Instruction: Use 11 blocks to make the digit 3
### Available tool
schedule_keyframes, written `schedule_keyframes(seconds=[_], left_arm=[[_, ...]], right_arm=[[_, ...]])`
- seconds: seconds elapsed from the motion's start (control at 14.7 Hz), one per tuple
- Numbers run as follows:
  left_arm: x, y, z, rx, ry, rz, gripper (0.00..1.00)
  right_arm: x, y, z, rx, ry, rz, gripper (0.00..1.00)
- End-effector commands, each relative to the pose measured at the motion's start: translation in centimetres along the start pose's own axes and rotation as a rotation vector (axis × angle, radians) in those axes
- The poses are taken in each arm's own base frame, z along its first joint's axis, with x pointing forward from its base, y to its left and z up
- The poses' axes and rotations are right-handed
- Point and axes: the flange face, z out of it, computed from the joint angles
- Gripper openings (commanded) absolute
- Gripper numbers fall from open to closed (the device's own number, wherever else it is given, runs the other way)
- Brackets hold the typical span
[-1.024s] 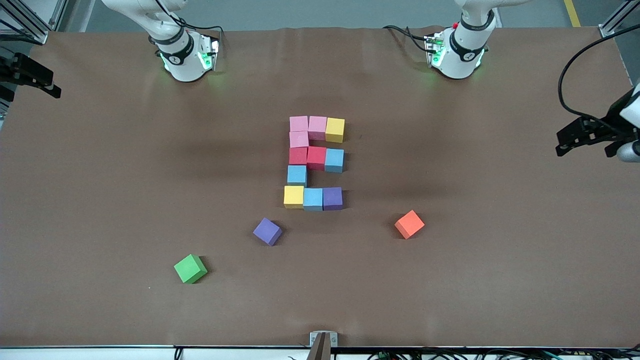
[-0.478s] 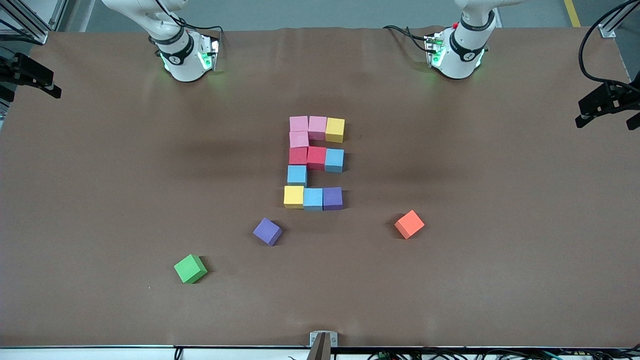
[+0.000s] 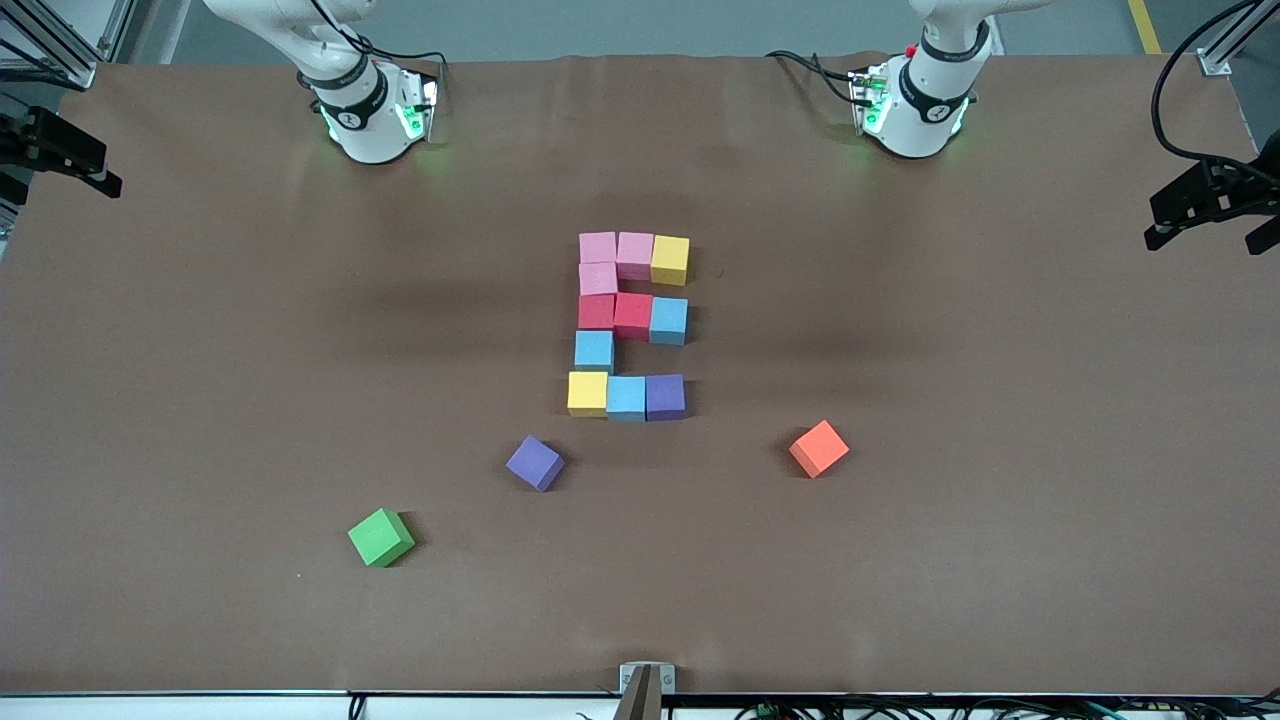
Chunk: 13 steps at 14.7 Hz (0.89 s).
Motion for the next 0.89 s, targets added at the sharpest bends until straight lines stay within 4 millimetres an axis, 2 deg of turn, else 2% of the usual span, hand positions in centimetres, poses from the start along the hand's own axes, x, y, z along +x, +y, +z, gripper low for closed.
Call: schedule_keyframes(seconds=[0.0,0.14,0.82], left_arm=[[-0.05,0.08,-0.14,-0.009,0.012,0.011,1.0],[-0.05,0.45,-0.52,-0.01,0.019,0.011,1.0],[0.31,0.2,0.07,-0.02,0.011,0.001,1.0]], right_arm=[[-1.07,0.1,0.05,-0.007,-0.002,0.001,1.0],[-1.37,0.09,0.24,-0.006,-0.002,0.001,1.0],[-1.32,-0.27,0.17,0.004,0.002,-0.004,1.0]])
